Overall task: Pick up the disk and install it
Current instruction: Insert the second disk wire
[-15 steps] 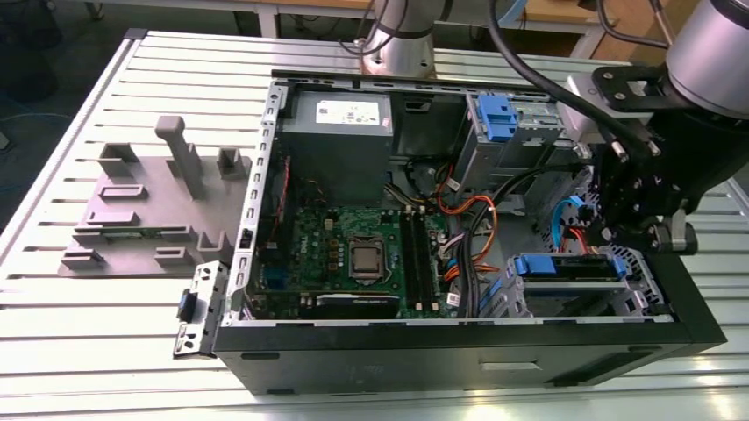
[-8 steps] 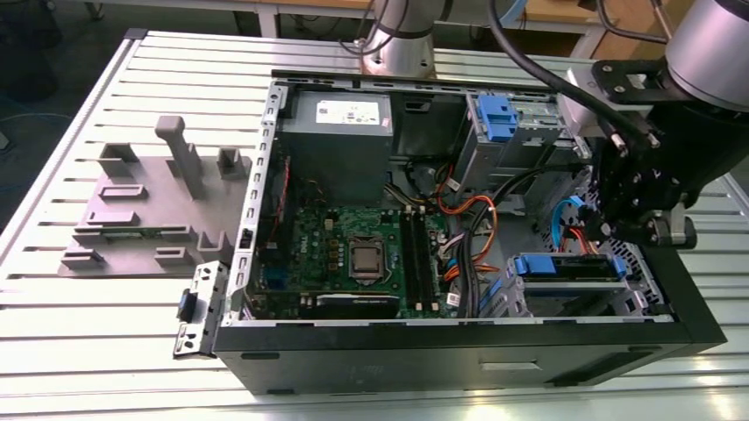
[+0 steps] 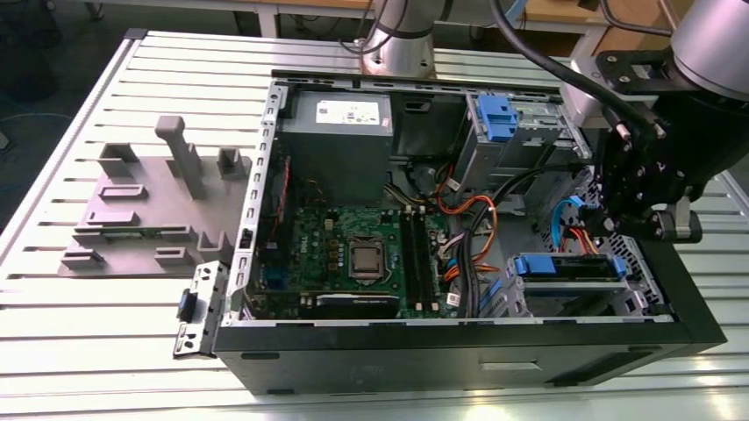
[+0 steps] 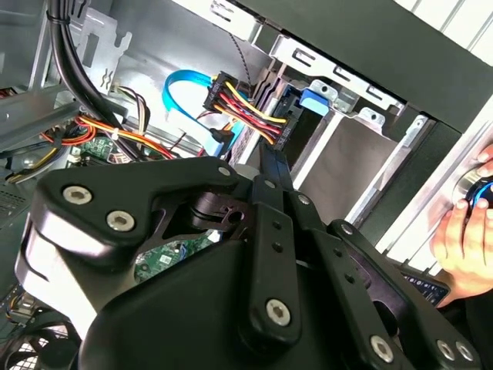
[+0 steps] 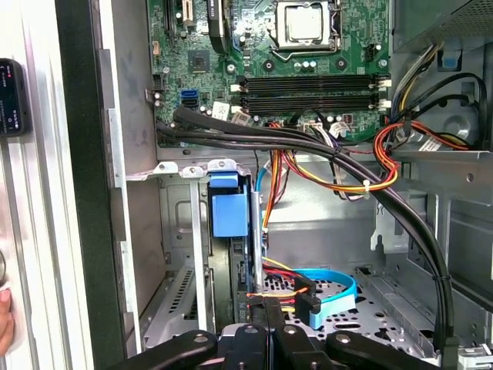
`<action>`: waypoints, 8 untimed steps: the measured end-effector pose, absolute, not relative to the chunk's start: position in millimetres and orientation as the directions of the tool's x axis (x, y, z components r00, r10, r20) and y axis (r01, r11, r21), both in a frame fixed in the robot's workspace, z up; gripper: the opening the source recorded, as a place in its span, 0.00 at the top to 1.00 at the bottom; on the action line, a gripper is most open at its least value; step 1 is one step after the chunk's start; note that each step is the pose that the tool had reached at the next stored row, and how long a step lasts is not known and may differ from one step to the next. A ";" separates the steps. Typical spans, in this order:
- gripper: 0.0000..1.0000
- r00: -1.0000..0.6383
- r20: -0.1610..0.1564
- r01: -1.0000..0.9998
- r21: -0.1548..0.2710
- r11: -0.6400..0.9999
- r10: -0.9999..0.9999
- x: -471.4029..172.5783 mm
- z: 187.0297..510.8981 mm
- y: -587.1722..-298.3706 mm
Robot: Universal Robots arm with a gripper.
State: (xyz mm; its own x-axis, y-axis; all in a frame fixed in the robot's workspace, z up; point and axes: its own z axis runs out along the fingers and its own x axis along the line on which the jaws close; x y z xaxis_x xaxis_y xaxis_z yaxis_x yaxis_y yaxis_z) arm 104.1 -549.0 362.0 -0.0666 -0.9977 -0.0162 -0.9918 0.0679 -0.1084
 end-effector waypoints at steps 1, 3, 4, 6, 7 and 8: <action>0.89 -0.067 -0.016 -0.992 -0.108 0.068 -0.998 104.1 362.1 -548.9; 0.89 -0.067 -0.016 -0.992 -0.108 0.068 -0.998 104.1 362.1 -548.8; 0.89 -0.067 -0.016 -0.992 -0.108 0.068 -0.998 104.1 362.1 -548.8; 0.89 -0.067 -0.016 -0.992 -0.108 0.068 -0.998 104.1 362.8 -548.8; 0.89 -0.067 -0.016 -0.992 -0.108 0.068 -0.998 104.1 363.5 -548.8; 0.89 -0.067 -0.016 -0.992 -0.108 0.068 -0.998 104.1 364.4 -548.8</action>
